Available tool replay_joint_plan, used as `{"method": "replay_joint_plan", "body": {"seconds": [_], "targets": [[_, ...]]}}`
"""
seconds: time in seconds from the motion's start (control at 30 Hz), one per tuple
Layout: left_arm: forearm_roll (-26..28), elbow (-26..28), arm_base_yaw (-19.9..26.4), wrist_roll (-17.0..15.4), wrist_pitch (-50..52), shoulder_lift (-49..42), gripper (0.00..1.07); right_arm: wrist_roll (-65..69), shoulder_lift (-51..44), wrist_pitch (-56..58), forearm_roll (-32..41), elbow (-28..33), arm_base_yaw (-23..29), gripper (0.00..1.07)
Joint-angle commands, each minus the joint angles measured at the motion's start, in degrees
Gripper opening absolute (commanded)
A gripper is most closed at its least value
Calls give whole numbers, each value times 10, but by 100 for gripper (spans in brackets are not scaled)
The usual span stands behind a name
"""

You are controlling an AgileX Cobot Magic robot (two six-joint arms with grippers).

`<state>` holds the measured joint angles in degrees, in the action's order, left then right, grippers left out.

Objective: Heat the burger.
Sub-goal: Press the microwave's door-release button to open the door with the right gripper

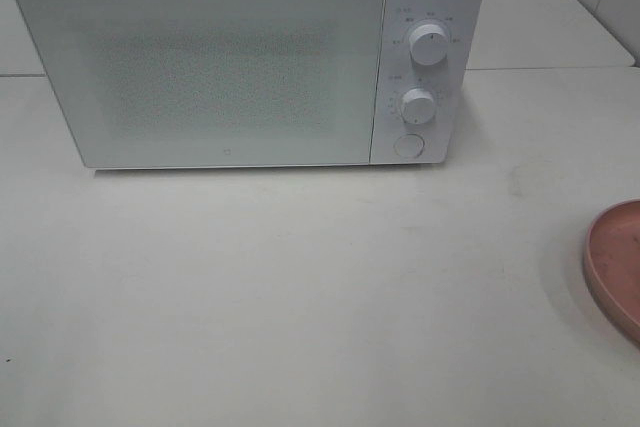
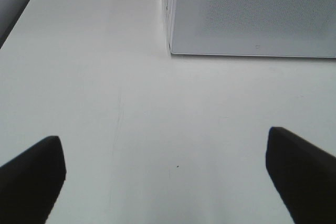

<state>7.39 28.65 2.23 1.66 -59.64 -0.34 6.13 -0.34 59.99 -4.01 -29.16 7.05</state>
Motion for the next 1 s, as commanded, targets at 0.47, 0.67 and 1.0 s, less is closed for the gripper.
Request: {"method": "replay_joint_plan", "body": {"seconds": [0.47, 0.67, 1.0], "targets": [[-2, -2, -2, -2, 5, -14, 98, -1, -14, -6, 2, 0, -2, 75], [-2, -2, -2, -2, 5, -14, 98, 5, 2, -30, 2, -22, -2, 75], [-2, -2, -2, -2, 5, -14, 98, 6, 98, -103, 2, -36, -2, 75]]}}
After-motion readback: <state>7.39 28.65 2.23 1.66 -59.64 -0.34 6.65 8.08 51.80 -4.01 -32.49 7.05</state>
